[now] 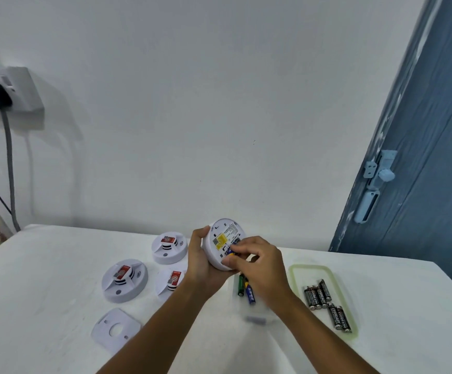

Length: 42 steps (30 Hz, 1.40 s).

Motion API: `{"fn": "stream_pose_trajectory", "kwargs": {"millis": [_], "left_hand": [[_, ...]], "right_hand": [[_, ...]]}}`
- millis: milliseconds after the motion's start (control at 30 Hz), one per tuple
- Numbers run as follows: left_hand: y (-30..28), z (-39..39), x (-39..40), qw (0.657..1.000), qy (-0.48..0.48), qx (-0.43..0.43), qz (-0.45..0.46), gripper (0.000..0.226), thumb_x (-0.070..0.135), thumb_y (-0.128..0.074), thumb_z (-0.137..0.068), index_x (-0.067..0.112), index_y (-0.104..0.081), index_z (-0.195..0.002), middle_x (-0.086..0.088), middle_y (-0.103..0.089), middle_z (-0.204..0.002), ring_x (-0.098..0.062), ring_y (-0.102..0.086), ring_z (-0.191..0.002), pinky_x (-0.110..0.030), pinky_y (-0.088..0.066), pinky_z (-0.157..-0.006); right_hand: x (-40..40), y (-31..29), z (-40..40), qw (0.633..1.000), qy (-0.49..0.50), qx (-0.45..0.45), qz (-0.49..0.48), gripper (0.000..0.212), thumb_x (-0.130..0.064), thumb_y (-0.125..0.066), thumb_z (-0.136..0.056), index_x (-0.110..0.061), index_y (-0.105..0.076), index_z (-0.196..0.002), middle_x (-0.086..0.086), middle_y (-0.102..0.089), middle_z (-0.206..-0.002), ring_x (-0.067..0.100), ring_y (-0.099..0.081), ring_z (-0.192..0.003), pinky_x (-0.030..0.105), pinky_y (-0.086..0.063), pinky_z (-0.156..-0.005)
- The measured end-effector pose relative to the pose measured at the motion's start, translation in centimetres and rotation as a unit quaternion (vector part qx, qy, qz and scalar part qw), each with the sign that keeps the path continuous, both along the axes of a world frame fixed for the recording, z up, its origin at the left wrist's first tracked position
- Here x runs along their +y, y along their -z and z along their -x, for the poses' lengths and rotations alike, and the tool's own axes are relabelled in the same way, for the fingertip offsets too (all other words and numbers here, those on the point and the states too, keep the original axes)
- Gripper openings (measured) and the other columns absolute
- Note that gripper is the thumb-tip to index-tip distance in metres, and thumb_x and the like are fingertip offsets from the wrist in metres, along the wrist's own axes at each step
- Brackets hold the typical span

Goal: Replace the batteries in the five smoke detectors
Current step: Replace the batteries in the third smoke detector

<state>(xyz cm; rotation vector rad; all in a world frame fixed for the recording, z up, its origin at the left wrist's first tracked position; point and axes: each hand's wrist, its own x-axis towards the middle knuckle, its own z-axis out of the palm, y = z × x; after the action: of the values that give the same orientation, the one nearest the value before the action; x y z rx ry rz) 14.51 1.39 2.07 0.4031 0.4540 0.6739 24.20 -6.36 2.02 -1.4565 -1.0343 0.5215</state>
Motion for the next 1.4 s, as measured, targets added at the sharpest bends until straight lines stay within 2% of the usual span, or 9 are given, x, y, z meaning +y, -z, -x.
{"fn": "stream_pose_trajectory", "kwargs": {"millis": [100, 233, 567, 667, 900, 1000, 1100, 1333, 1400], "left_hand": [[-0.2, 0.0, 0.0, 1.000, -0.011, -0.005, -0.006, 0.057, 0.044, -0.054, -0.074, 0.005, -0.064, -0.113, -0.018, -0.068, -0.096, -0.032, -0.060, -0.095, -0.044, -0.045, -0.088], [-0.4, -0.1, -0.1, 1.000, -0.012, -0.003, -0.003, 0.055, 0.044, -0.054, -0.075, 0.004, -0.065, -0.111, -0.018, -0.068, -0.096, -0.030, -0.059, -0.094, -0.041, -0.045, -0.086], [-0.1, 0.0, -0.4, 0.999, -0.030, 0.011, 0.002, 0.047, 0.044, -0.053, -0.075, 0.004, -0.076, -0.085, -0.019, -0.071, -0.088, -0.031, -0.059, -0.091, -0.042, -0.045, -0.086], [-0.2, 0.1, -0.4, 0.999, -0.034, 0.017, 0.000, 0.050, 0.046, -0.048, -0.083, 0.005, -0.077, -0.086, -0.017, -0.071, -0.085, -0.030, -0.059, -0.088, -0.040, -0.045, -0.086], [-0.4, 0.0, -0.3, 1.000, -0.018, 0.010, 0.003, 0.053, 0.045, -0.054, -0.070, 0.006, -0.067, -0.104, -0.016, -0.070, -0.090, -0.029, -0.058, -0.091, -0.041, -0.044, -0.084], [-0.4, -0.1, -0.4, 1.000, -0.013, 0.013, 0.002, 0.054, 0.045, -0.054, -0.070, 0.007, -0.066, -0.107, -0.016, -0.069, -0.093, -0.030, -0.058, -0.093, -0.042, -0.045, -0.084], [-0.4, -0.1, -0.3, 1.000, -0.013, 0.012, -0.001, 0.053, 0.045, -0.054, -0.070, 0.008, -0.067, -0.105, -0.016, -0.069, -0.091, -0.029, -0.058, -0.091, -0.042, -0.047, -0.080], [-0.5, 0.0, -0.3, 1.000, -0.017, 0.021, -0.010, 0.054, 0.047, -0.042, -0.086, 0.008, -0.078, -0.081, -0.015, -0.071, -0.083, -0.030, -0.058, -0.087, -0.043, -0.049, -0.074], [-0.6, 0.0, -0.3, 1.000, -0.017, 0.020, -0.013, 0.053, 0.048, -0.041, -0.087, 0.008, -0.075, -0.089, -0.016, -0.070, -0.084, -0.030, -0.058, -0.088, -0.043, -0.050, -0.074]], "right_hand": [[0.1, 1.0, 0.8, 0.997, 0.039, -0.009, -0.070, 0.022, -0.011, -0.086, -0.065, -0.011, -0.077, -0.084, -0.002, -0.068, -0.092, 0.004, -0.065, -0.087, 0.012, -0.048, -0.070], [0.1, 1.9, 1.7, 0.981, 0.103, -0.064, -0.153, 0.029, -0.038, -0.078, -0.066, -0.013, -0.077, -0.082, -0.004, -0.068, -0.090, 0.007, -0.065, -0.090, 0.015, -0.051, -0.076], [0.1, 2.7, 2.8, 0.970, 0.153, -0.090, -0.166, 0.037, -0.044, -0.072, -0.071, -0.009, -0.076, -0.083, -0.007, -0.066, -0.087, 0.010, -0.062, -0.088, 0.011, -0.050, -0.075], [0.1, 3.1, 2.7, 0.976, 0.139, -0.085, -0.147, 0.036, -0.037, -0.077, -0.069, -0.007, -0.076, -0.088, -0.005, -0.067, -0.090, 0.013, -0.063, -0.092, 0.009, -0.050, -0.076], [0.0, 2.7, 1.9, 0.985, 0.105, -0.080, -0.114, 0.038, -0.037, -0.074, -0.070, -0.006, -0.077, -0.092, -0.001, -0.069, -0.094, 0.007, -0.061, -0.095, 0.004, -0.045, -0.077], [0.1, 2.5, 1.8, 0.986, 0.105, -0.054, -0.116, 0.035, -0.038, -0.075, -0.068, -0.010, -0.077, -0.087, -0.005, -0.069, -0.088, 0.005, -0.061, -0.091, 0.011, -0.049, -0.075], [0.3, 2.5, 1.7, 0.989, 0.095, -0.025, -0.108, 0.030, -0.035, -0.076, -0.067, -0.011, -0.077, -0.085, -0.007, -0.067, -0.088, 0.009, -0.062, -0.090, 0.019, -0.052, -0.074], [0.8, 2.5, 1.4, 0.993, 0.080, 0.033, -0.079, 0.021, -0.012, -0.085, -0.069, -0.006, -0.076, -0.086, -0.003, -0.064, -0.088, 0.016, -0.064, -0.090, 0.013, -0.048, -0.066], [1.0, 2.4, 1.5, 0.993, 0.082, 0.052, -0.074, 0.020, -0.010, -0.085, -0.068, -0.007, -0.076, -0.085, -0.004, -0.063, -0.087, 0.017, -0.065, -0.090, 0.019, -0.051, -0.068]]}}
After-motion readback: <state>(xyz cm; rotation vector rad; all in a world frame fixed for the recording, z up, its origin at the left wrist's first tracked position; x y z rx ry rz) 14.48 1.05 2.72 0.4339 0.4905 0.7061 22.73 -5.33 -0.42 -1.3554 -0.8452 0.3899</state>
